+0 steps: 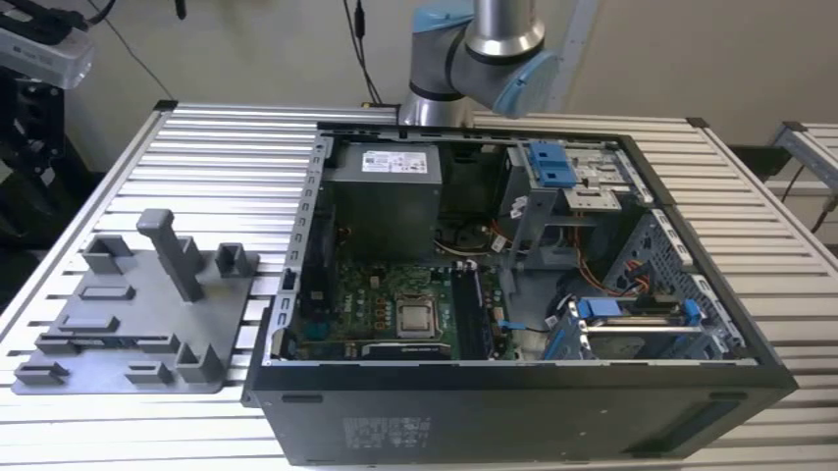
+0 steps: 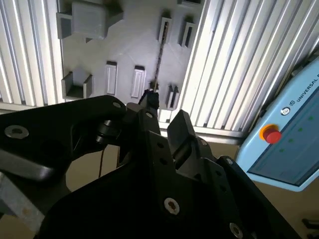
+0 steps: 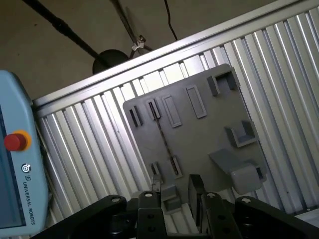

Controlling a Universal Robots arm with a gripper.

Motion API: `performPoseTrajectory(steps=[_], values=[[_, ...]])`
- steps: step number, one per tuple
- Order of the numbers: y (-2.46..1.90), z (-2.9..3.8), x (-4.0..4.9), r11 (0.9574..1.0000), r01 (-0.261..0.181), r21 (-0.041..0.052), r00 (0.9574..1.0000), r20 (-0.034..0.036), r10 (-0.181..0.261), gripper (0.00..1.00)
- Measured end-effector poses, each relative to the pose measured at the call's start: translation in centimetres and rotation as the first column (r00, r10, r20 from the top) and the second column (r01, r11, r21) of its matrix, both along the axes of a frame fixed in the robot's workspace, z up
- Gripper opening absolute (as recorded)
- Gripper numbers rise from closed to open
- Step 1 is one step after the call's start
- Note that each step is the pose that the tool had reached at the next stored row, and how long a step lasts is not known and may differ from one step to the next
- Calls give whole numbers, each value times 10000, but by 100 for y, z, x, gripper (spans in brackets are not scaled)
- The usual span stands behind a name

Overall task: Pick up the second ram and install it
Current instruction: 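Pick up the second ram and move it above second insertion slot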

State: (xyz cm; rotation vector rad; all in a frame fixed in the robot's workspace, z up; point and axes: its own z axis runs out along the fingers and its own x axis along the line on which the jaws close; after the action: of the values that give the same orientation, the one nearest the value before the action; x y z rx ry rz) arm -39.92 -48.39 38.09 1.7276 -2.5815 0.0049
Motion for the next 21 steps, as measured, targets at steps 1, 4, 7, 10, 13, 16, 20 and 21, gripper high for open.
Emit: performPoseTrajectory(steps=[1, 4, 7, 10, 13, 16, 20, 21], values=[[0, 0, 0, 10000, 0, 0, 10000, 0, 0, 36], [0, 0, 0, 10000, 0, 0, 10000, 1, 0, 36], [0, -3, -3, 10000, -35, 2, 10000, 5, 35, 36], [0, -10, -11, 9993, -370, 0, 9993, 2, 370, 36], [0, -17, -17, 9978, -660, 1, 9978, 2, 660, 36], [0, -17, -17, 9975, -710, 0, 9975, 2, 710, 36], [0, -25, -17, 9975, -711, 1, 9975, 4, 711, 36], [0, -29, -17, 9975, -711, 1, 9975, 3, 711, 36]])
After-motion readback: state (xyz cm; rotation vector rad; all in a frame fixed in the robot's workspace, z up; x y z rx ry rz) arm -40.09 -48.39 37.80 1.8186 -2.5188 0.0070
